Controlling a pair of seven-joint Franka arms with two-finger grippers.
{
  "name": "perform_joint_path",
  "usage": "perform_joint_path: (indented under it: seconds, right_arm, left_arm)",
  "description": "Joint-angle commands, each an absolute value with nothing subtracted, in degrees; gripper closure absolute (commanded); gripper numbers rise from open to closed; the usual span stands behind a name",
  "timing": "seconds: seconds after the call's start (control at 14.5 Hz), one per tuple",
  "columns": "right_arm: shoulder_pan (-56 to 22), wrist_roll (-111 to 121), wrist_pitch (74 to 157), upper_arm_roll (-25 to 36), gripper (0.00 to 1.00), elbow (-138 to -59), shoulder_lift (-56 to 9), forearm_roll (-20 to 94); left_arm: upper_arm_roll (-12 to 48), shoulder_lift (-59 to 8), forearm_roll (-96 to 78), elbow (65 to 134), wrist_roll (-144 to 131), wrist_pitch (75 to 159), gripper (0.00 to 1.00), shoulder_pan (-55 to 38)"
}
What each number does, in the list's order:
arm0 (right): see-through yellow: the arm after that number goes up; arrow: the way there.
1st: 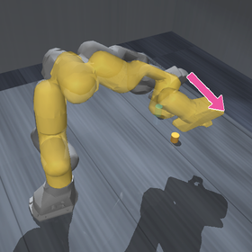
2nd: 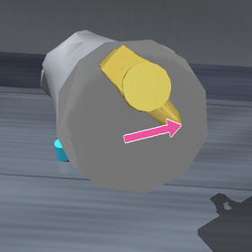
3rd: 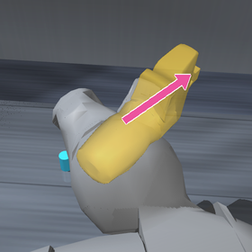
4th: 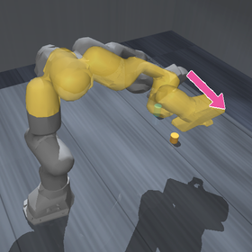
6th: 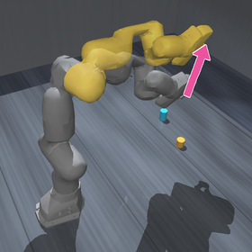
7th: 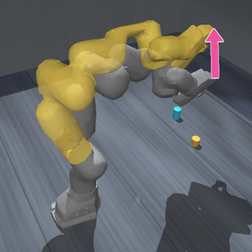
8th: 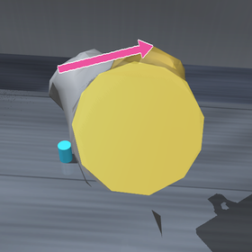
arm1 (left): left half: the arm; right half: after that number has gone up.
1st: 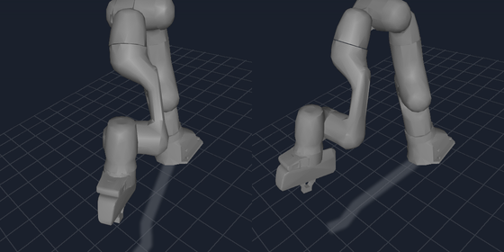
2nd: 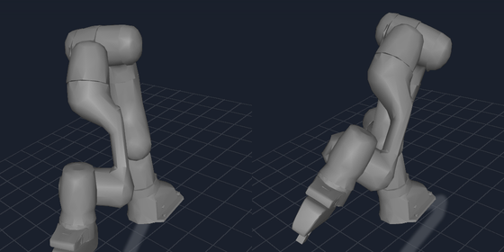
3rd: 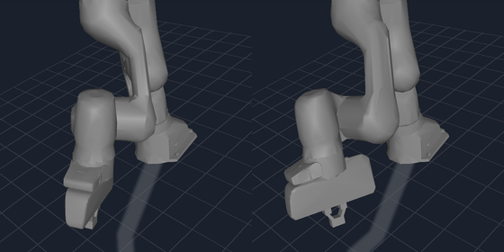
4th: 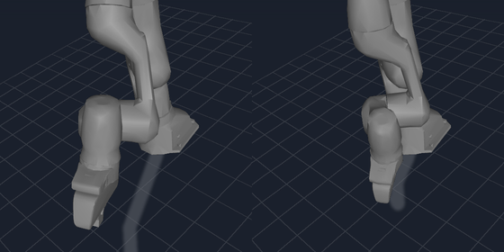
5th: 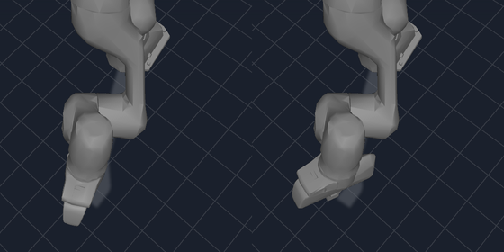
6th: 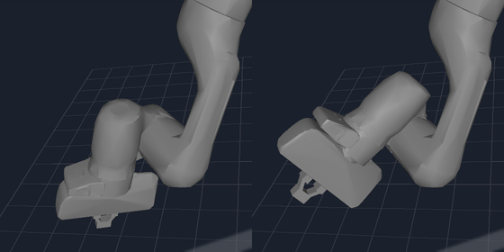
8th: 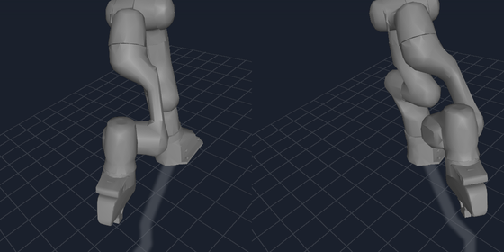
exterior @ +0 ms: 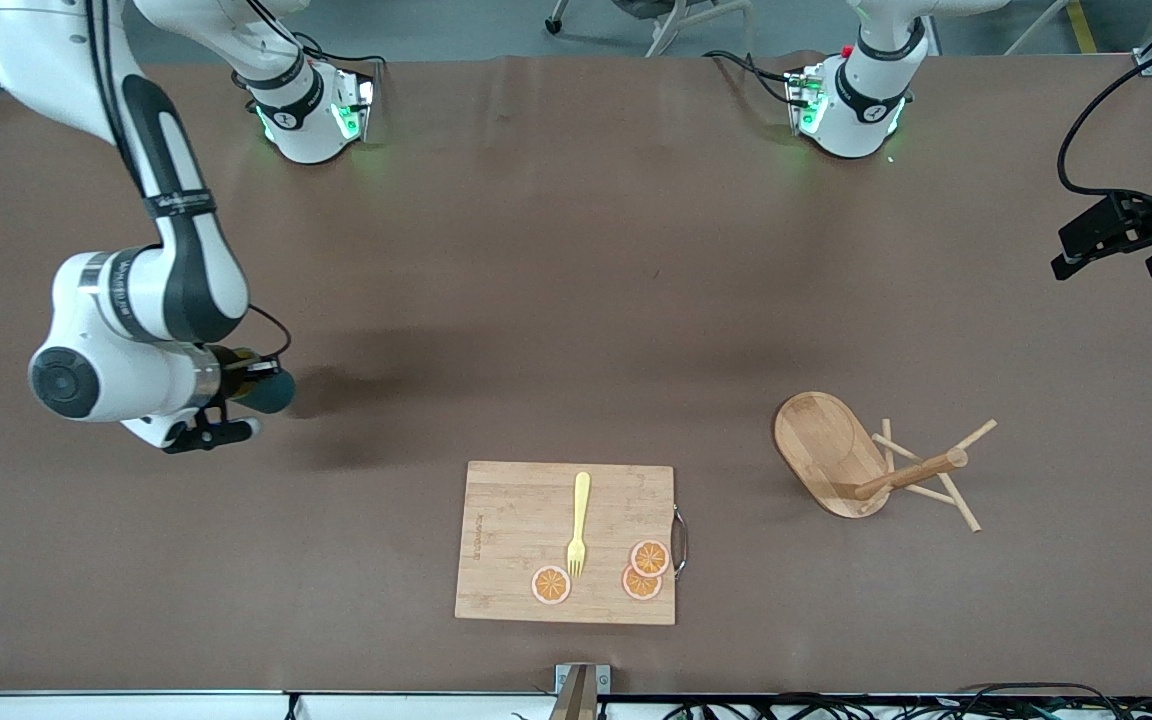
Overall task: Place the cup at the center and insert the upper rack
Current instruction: 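Close the right gripper around the teal mug body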
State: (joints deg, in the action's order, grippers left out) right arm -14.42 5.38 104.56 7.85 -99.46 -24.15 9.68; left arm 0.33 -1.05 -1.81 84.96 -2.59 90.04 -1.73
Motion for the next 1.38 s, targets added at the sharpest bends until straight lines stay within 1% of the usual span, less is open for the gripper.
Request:
perform_joint_path:
  seconds: [0.0,0.28,0.41,0.76,0.97,1.17,1.31]
  right_arm:
    - [-20.46,-3.92,104.76,8.26,1.00,-97.39,-24.34,13.61]
    - [-29.86,-16.76,106.00,8.26,1.00,-91.16,-28.64,14.33]
    - [-35.22,-24.75,105.91,8.26,1.00,-86.51,-31.71,13.98]
    - [-44.46,-39.53,106.52,8.26,1.00,-75.60,-38.92,14.33]
    - [-47.81,-47.44,112.48,7.39,1.00,-74.44,-41.91,14.33]
    - [-47.81,-46.16,113.47,4.05,1.00,-74.27,-42.71,14.33]
    - [-47.37,-45.44,113.29,0.72,1.00,-72.96,-43.42,14.33]
  left_arm:
    - [0.26,-0.88,-2.37,84.37,-2.20,89.65,0.00,-1.76]
    - [0.26,-0.88,-2.37,84.37,-2.20,89.65,0.00,-1.76]
    - [0.26,-0.88,-2.37,84.37,-2.20,89.74,0.00,-1.76]
    - [0.26,-0.88,-2.37,84.37,-2.20,89.74,0.00,-1.76]
    - [0.26,-0.88,-2.46,84.37,-2.29,89.74,0.00,-1.85]
    - [0.26,-0.97,-2.46,84.37,-2.29,89.74,0.00,-1.85]
    - [0.26,-0.88,-2.46,84.37,-2.29,89.74,0.00,-1.85]
